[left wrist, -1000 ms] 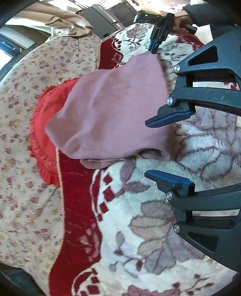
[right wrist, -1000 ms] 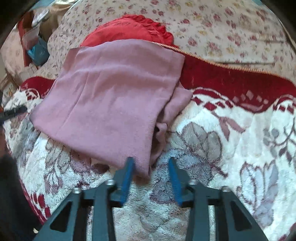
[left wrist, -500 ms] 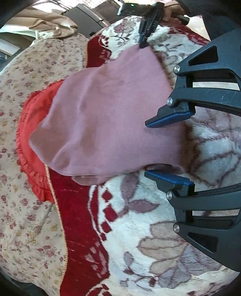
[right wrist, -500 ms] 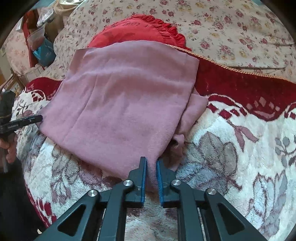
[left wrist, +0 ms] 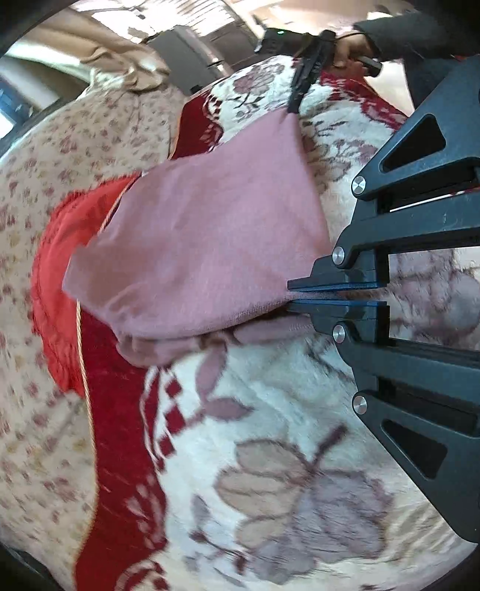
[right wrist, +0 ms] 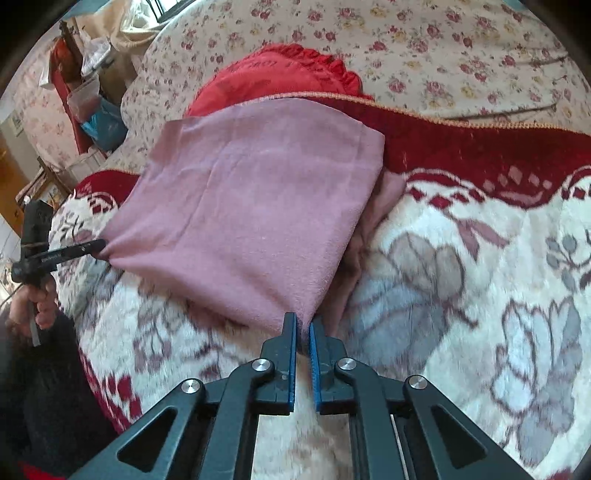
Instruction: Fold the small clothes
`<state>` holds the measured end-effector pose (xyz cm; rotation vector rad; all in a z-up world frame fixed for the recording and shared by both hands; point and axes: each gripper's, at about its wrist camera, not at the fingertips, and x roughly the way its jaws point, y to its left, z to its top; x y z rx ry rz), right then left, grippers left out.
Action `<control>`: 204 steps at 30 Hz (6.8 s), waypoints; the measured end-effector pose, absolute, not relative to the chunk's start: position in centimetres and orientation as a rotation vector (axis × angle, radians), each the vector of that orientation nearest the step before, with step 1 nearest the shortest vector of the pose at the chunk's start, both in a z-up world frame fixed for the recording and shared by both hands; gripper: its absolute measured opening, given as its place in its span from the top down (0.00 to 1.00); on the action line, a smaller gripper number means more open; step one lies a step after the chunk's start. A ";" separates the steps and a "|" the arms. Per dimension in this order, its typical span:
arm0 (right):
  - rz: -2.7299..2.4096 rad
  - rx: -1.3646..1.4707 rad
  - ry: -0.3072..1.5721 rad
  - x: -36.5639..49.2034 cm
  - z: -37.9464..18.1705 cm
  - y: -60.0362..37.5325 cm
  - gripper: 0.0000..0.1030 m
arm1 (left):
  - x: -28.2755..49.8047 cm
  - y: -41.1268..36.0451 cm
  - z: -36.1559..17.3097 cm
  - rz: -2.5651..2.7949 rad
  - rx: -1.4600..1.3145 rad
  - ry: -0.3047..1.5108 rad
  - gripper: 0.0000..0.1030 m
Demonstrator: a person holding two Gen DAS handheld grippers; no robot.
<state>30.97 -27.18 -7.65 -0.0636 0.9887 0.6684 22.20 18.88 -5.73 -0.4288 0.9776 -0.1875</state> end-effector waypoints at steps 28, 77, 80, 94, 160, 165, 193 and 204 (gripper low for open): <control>0.642 -0.159 0.818 28.7 -4.1 -23.7 0.60 | 20.8 13.7 -3.1 -0.233 -0.110 0.815 0.44; 0.607 -0.434 1.206 41.5 -5.3 17.1 0.46 | 20.8 20.0 -10.7 -0.086 -0.945 0.870 0.91; 0.542 -0.517 1.212 42.2 -6.5 19.2 0.36 | 20.6 20.5 -11.0 -0.091 -0.982 0.872 0.91; 0.425 -0.756 1.171 43.1 -8.1 20.4 0.80 | 20.9 21.1 -11.3 -0.088 -0.971 0.868 0.91; 0.550 0.023 0.982 36.0 -6.0 -22.9 0.66 | 26.1 2.1 -9.0 -0.375 -0.465 0.964 0.41; 0.588 0.209 1.073 35.7 -7.7 -25.3 0.63 | 27.6 1.9 -9.1 -0.436 -0.571 0.962 0.31; 0.697 0.547 1.191 36.0 -11.0 -28.6 0.82 | 27.3 3.9 -8.4 -0.500 -0.750 1.008 0.86; 0.830 0.446 1.211 29.1 -9.1 -25.0 0.84 | 18.8 6.9 -8.4 -0.430 -0.711 1.082 0.86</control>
